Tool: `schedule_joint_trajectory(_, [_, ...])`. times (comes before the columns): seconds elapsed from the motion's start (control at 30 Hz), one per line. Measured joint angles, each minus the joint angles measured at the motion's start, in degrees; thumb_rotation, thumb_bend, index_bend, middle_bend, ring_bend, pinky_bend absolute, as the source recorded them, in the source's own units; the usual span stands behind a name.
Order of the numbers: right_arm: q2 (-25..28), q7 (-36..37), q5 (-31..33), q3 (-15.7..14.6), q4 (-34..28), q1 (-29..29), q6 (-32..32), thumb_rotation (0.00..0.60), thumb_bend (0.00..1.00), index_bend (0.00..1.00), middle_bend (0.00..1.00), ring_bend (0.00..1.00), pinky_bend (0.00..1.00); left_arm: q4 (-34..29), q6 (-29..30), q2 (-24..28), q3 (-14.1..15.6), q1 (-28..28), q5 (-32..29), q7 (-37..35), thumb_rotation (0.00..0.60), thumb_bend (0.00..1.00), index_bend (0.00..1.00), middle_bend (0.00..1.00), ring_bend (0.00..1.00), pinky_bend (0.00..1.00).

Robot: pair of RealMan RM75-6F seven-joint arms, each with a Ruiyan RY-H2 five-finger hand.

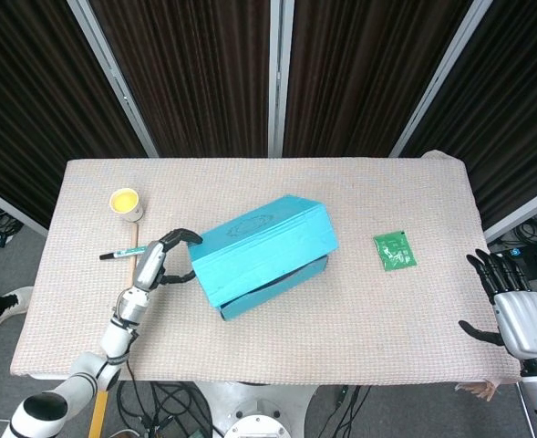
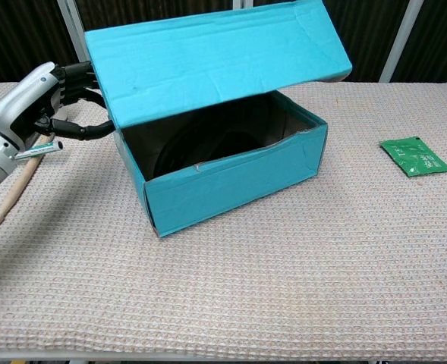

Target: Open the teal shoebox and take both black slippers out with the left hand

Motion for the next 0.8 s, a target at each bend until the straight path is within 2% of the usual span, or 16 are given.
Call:
schedule_joint_trajectory(0.07, [0.1,0.0,-0.1,0.0,0.0,0.0,0.0,0.6,0.02,0.03,0.02,0.0,0.0,-4.6,-1.7,2.2,-0.3,0.0,-0.5,-1.3,0.6,0.45,0.39,0.39,0.27,0.32])
schedule_joint_trajectory(0.27, [0.1,0.3,-0.4,-0.1,0.0,-0.3,0.5,0.6,0.02,0.03,0.02,0.0,0.0,-23.8,-10.5,12.0,-1.7,-0.3,-3.8,-6.2,0.6,0.45,0.4,0.4,0.27,0.25])
schedule_joint_trajectory(0.4, [0.2,0.7,-0.6,-0.1,0.3,-0.4,0.8,0.6,0.02,0.03,0.02,0.0,0.0,-37.0,-21.0,20.5,-3.5,-1.1,-7.9,-11.8,0.6,0.45,0.39,0.4,0.27,0.23])
schedule_joint_trajectory(0.6, [0.1,1.4,-0.9,-0.2,0.8,-0.6,1.1,0.6,0.02,0.03,0.02,0.0,0.0,-46.1,-36.5,29.7,-7.6,-2.8,-15.1,-20.9,0.6,0.45,0.36,0.38,0.21,0.19])
schedule_joint_trajectory(0.73, [0.1,2.0,-1.1,-0.3,1.1,-0.7,1.3,0.6,0.02,0.03,0.02,0.0,0.0,-48.2,-42.4,32.5,-10.5,-3.4,-21.1,-23.1,0.6,0.46,0.3,0.34,0.15,0.16])
schedule_joint_trajectory(0.8, [0.1,2.3,-1.2,-0.3,1.3,-0.8,1.5,0.6,0.02,0.03,0.02,0.0,0.0,-48.8,-44.2,33.1,-11.4,-3.4,-23.2,-23.0,0.6,0.47,0.25,0.28,0.11,0.14])
